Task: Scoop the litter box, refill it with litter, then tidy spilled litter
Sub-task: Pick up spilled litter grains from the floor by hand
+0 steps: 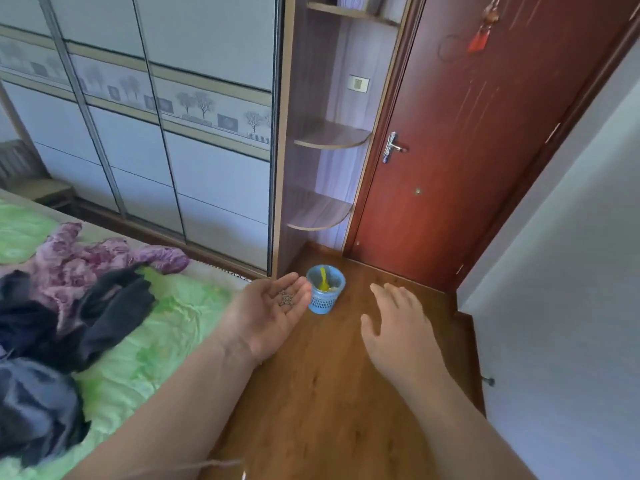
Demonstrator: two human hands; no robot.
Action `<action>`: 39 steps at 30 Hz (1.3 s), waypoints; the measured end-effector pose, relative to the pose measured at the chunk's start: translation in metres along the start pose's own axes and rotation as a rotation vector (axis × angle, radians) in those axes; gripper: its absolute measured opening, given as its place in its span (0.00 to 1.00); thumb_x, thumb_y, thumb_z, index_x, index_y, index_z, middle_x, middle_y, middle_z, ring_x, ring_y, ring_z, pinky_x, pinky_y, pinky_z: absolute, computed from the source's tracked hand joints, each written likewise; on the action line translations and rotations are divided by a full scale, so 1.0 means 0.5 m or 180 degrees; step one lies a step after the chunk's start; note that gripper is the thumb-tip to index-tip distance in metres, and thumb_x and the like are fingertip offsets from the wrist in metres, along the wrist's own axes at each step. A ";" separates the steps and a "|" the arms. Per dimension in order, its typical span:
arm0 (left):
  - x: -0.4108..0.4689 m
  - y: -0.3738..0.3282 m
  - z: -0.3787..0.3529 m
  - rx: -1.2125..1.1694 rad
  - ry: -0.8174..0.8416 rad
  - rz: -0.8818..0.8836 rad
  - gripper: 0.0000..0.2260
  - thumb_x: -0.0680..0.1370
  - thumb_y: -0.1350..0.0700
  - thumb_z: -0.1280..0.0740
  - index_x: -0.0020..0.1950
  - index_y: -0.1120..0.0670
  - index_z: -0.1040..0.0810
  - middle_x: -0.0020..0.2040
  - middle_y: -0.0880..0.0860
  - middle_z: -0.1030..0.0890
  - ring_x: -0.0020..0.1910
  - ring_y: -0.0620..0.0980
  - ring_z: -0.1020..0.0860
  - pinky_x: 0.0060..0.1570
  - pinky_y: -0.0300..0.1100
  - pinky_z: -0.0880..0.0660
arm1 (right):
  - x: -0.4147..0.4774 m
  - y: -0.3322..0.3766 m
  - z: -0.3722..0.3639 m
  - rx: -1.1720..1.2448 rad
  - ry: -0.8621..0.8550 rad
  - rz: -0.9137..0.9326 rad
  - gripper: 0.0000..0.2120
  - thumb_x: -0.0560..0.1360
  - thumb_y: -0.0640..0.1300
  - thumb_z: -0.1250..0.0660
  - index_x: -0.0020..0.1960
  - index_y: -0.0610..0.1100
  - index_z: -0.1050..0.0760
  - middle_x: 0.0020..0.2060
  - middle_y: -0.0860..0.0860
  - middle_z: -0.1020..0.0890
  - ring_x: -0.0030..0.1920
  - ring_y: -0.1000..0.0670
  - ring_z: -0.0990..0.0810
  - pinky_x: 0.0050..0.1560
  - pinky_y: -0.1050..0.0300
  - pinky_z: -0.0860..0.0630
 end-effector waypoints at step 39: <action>1.802 0.016 -0.304 0.0354 -0.1598 0.0909 0.16 0.83 0.60 0.47 0.50 0.67 0.23 0.41 0.63 0.17 0.39 0.58 0.16 0.42 0.49 0.17 | 1.543 -0.571 -0.790 0.0697 0.1306 -0.0393 0.26 0.78 0.47 0.38 0.75 0.48 0.35 0.72 0.50 0.31 0.74 0.46 0.37 0.73 0.43 0.35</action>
Point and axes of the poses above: each hand's wrist, its own x-axis towards the middle knuckle, its own z-axis out of the back of the hand, y = z × x, the point moved 7 cm from there along x, towards the middle knuckle
